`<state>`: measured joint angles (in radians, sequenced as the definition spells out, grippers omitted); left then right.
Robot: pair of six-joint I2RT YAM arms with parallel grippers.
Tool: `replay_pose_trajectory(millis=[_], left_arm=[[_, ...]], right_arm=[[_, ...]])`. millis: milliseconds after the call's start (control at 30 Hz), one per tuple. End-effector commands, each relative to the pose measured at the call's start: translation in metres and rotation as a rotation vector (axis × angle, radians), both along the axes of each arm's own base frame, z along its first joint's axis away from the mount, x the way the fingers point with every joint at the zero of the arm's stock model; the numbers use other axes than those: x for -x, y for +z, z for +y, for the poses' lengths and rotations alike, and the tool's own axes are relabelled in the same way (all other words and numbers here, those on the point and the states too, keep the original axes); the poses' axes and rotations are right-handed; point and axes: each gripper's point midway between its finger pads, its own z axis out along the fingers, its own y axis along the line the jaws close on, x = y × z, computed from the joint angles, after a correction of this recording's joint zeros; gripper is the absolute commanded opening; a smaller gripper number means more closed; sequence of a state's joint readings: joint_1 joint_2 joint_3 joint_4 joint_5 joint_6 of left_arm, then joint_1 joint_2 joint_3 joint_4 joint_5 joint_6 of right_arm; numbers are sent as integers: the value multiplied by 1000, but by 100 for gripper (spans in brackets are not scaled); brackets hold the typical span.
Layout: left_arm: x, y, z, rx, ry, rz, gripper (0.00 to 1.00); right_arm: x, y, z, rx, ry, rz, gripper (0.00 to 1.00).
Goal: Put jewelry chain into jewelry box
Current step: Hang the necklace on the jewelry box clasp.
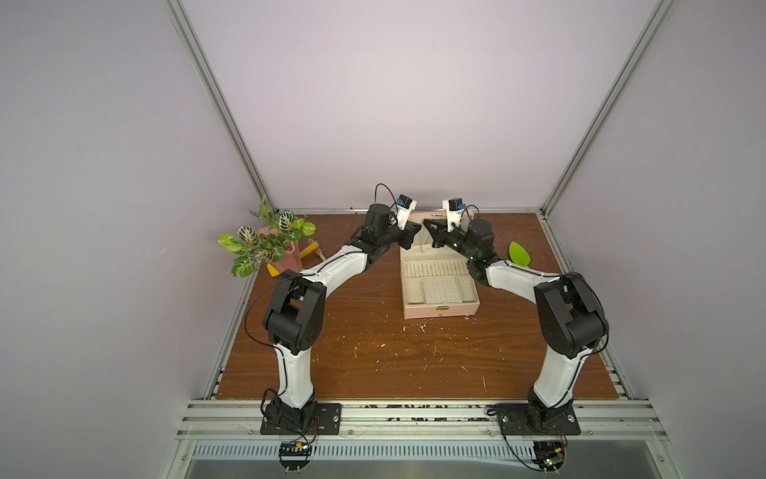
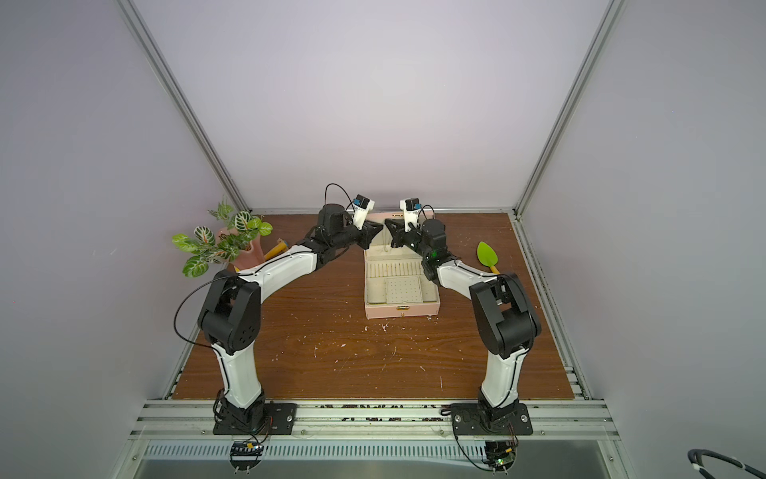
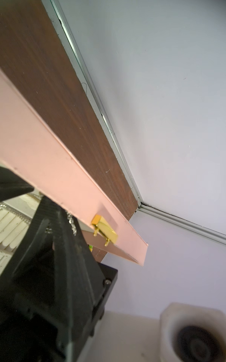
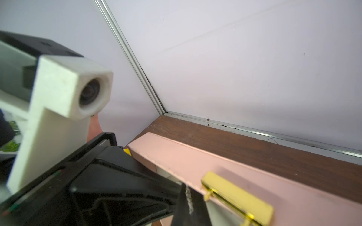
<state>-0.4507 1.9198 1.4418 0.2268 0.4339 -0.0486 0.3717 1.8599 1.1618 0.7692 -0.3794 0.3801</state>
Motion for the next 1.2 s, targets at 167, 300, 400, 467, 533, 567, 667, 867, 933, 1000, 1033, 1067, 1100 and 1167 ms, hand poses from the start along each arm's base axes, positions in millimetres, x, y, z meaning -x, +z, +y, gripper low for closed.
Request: replay_pose_trajectory(millis=[167,300,400,467,533,567,667,867,933,1000,1033,1067,1100,1167], left_arm=[[13,7,8,0,-12,-22,15],[17,4,8,-3,-24,-20,24],[20,5,7,4,-36,-23,26],[23,6,6,10,-52,-24,26],[26,6,5,16,-65,-20,22],[28,5,3,20,-77,-17,20],[34,4,-2,25,-118,-10,16],[42,2,-13,43,-178,-5,14],[39,0,-16,50,-181,1,14],[37,-2,-20,57,-187,9,14],[36,-4,-23,60,-191,13,14],[36,-6,-26,63,-197,16,14],[35,-8,-29,63,-200,17,14],[32,-10,-32,59,-191,12,14]], right_arm=[[14,37,-4,26,18,-99,0],[15,37,1,44,45,-93,0],[15,34,5,59,62,-79,0],[14,34,8,65,71,-76,0],[13,33,11,70,76,-70,0],[12,34,13,74,79,-70,0],[11,35,16,74,82,-71,0],[9,39,16,70,77,-79,0],[9,40,17,69,75,-82,0],[9,41,17,65,74,-82,0],[9,41,17,64,73,-84,0],[9,42,16,64,71,-85,0],[8,43,16,63,69,-88,0],[8,43,16,61,65,-88,0]])
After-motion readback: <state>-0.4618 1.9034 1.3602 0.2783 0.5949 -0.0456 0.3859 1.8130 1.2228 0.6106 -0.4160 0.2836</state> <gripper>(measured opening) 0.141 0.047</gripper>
